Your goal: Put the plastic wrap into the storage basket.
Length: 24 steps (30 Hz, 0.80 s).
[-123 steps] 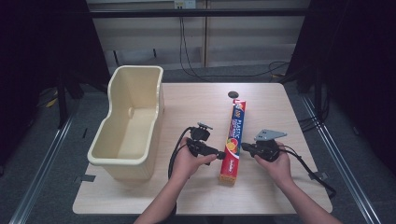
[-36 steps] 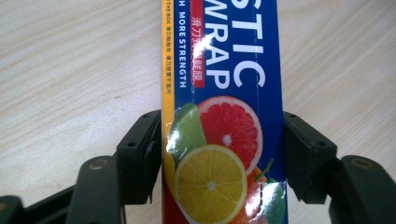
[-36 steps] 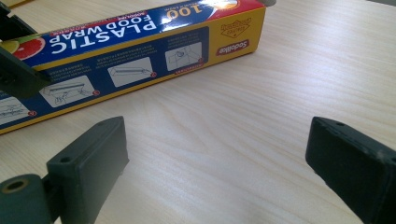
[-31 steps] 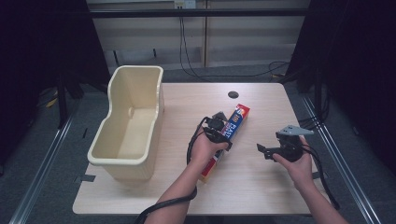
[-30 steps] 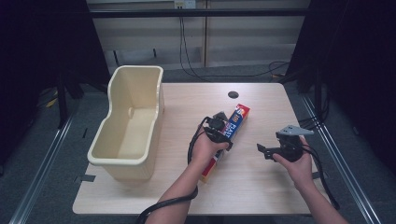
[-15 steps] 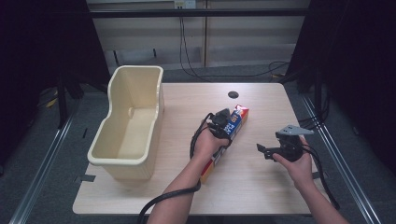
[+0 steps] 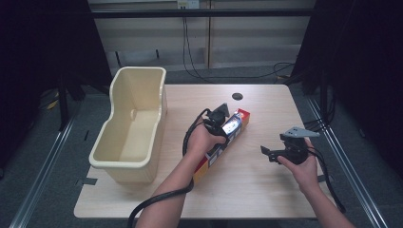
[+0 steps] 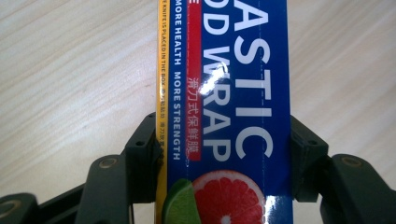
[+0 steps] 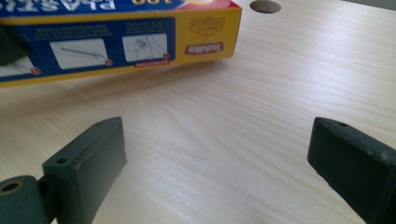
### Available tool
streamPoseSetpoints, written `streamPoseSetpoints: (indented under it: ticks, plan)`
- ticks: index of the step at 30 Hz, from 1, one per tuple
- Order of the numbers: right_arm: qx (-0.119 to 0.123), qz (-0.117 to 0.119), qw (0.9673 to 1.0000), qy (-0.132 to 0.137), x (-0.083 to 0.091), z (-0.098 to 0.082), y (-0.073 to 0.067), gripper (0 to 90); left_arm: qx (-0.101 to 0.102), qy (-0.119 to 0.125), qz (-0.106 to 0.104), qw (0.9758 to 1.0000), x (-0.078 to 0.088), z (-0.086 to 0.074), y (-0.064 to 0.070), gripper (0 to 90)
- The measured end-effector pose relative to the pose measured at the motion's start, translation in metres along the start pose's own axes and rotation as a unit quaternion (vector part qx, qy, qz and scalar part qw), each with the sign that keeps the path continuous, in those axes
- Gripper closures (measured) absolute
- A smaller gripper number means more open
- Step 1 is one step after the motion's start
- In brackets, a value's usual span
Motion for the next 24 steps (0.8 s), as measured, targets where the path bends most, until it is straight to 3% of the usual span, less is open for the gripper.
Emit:
streamPoseSetpoints:
  ticks: [2,7,8,24]
  plan:
    - [0.000,0.001,1.0000,0.001,0.000,0.000,0.000,3.8,-0.001,-0.005,0.006,1.0000,0.007,-0.001,0.001,41.1]
    - [-0.002,0.003,1.0000,0.001,0.000,0.000,0.000,2.9,0.002,-0.015,-0.012,0.9998,0.023,-0.003,0.001,41.1]
    - [-0.003,0.006,1.0000,0.001,0.001,0.000,-0.001,2.3,0.006,-0.007,-0.009,0.9999,0.025,-0.004,0.002,41.1]
    - [0.008,0.028,0.9996,0.000,0.000,-0.001,-0.006,1.6,0.023,-0.003,-0.016,0.9996,0.069,-0.013,-0.002,41.0]
Point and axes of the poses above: each handheld gripper's, and its own axes: x roughly backward along the jaws, z roughly out of its top, y roughly to its right, the point moved 4 cm from there along -x, roughly forward along the jaws, and after that the axes turned 10 degrees about -z, right-handed, at the moved point
